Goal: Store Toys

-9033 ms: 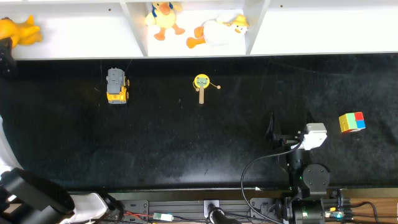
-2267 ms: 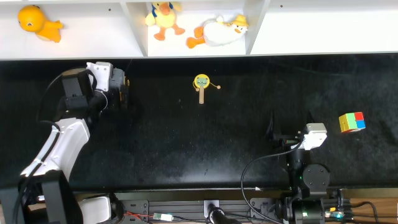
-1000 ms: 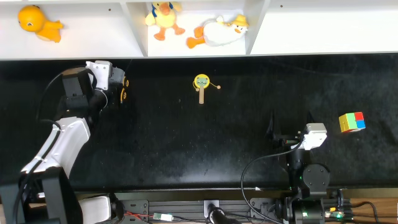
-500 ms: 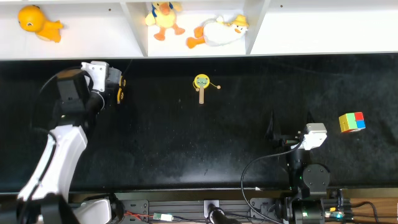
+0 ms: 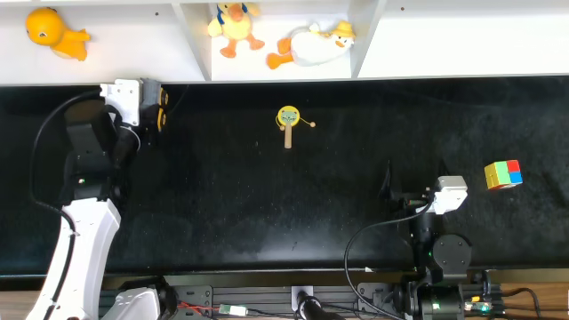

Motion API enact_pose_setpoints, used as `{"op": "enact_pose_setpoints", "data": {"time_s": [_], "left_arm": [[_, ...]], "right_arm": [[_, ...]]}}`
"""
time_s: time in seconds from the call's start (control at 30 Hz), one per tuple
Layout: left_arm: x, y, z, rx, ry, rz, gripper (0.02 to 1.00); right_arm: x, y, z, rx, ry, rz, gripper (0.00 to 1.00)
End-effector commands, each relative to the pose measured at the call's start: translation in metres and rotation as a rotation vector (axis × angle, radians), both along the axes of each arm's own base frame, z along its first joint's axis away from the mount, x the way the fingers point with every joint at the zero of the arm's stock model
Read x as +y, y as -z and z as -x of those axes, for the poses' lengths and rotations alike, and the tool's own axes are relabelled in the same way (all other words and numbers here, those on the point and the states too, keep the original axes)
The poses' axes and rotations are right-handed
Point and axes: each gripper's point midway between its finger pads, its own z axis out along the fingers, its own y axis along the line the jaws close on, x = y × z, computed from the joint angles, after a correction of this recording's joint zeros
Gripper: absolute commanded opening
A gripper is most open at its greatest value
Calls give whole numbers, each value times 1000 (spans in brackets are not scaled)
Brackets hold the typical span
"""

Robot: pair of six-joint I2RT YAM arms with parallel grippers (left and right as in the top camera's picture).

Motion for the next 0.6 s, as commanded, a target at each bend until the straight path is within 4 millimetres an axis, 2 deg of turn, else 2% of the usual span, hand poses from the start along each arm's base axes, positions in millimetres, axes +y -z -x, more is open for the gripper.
{"op": "enact_pose_setpoints", "data": {"time_s": [0.03, 0.6], "left_arm": [[-1, -14, -4, -62, 4, -2, 187], [-3, -20, -53, -161, 33, 32, 189]], "right_arm": [[0, 1, 0, -5, 2, -7, 996], [0, 1, 0, -5, 2, -7, 996]]}}
